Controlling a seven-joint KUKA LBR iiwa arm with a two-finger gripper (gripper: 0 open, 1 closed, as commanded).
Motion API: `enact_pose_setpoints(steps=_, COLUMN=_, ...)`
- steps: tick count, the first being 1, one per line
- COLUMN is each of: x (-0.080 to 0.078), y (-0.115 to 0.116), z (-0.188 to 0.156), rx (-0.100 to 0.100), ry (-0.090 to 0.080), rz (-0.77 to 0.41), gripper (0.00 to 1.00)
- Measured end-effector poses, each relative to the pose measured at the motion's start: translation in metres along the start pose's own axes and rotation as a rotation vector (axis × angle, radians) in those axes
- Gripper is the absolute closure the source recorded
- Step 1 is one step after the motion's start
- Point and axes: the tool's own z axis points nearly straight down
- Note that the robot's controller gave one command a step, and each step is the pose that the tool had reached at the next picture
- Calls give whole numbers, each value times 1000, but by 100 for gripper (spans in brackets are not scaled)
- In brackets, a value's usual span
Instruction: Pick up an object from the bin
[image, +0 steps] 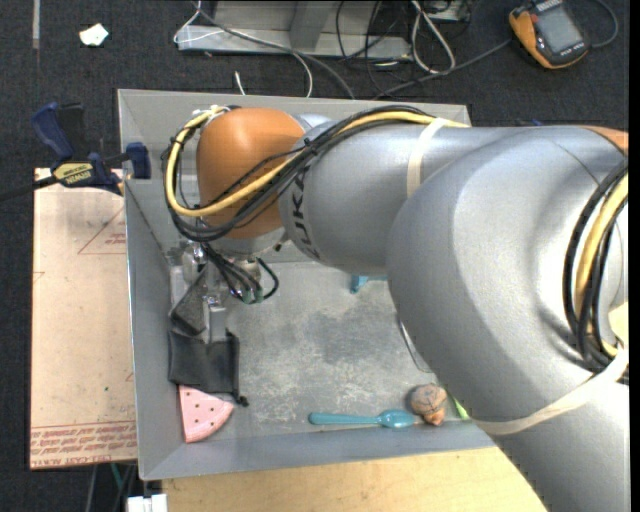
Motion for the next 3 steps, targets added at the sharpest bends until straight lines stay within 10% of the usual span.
enact_pose_setpoints(steps=1, x=-4, y=-2, z=24, rx=2, ry=-19, rz=-191, gripper=0)
enact_pose_setpoints(steps=2, x=-2, y=-14, z=28, rx=-1, ry=-6, rz=200, gripper=100)
enact_pose_setpoints(steps=3, x=-2, y=-14, z=28, rx=-1, ry=-6, rz=200, gripper=100)
